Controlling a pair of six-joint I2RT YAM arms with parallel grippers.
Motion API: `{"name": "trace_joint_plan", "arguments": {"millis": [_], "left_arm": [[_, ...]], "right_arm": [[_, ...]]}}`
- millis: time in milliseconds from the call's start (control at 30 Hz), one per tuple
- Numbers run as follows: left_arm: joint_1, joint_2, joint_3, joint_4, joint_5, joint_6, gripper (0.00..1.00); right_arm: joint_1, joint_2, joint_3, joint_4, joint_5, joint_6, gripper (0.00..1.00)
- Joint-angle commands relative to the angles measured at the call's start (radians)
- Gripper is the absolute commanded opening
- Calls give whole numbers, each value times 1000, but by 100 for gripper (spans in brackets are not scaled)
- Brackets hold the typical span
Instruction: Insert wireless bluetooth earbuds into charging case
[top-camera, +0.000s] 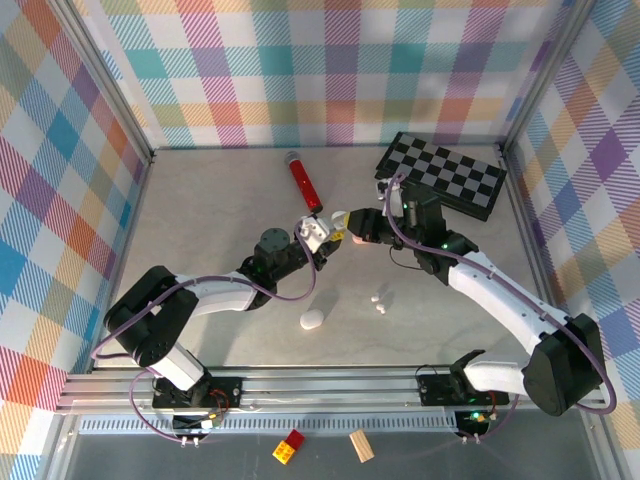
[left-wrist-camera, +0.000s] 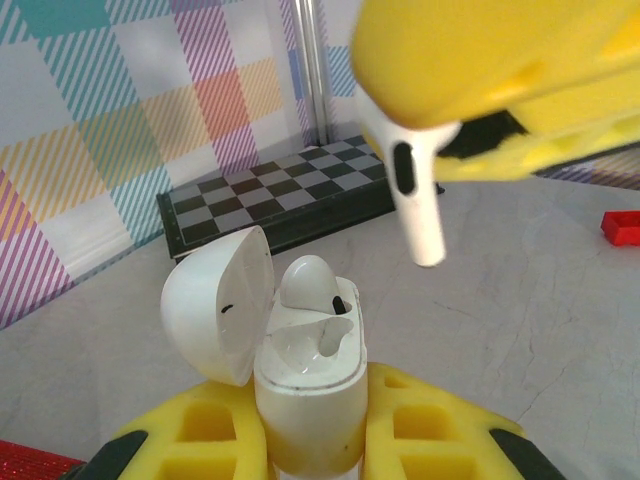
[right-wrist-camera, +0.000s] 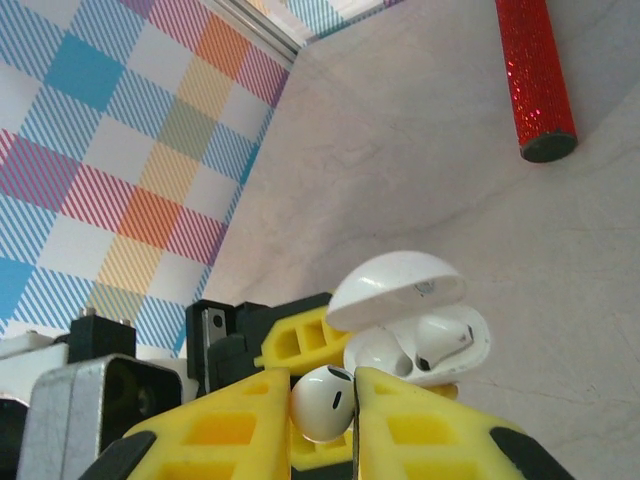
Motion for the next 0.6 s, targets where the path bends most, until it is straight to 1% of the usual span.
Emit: {"name": "trace_joint_plan", "arguments": {"millis": [0, 567], "left_arm": [[-16, -1, 24, -4, 0, 35, 6], [-18, -42, 11, -13, 12, 36, 6]], "right_arm": [[-5, 19, 4, 71, -16, 23, 19], [-10, 88, 0, 101, -29, 35, 18]]}}
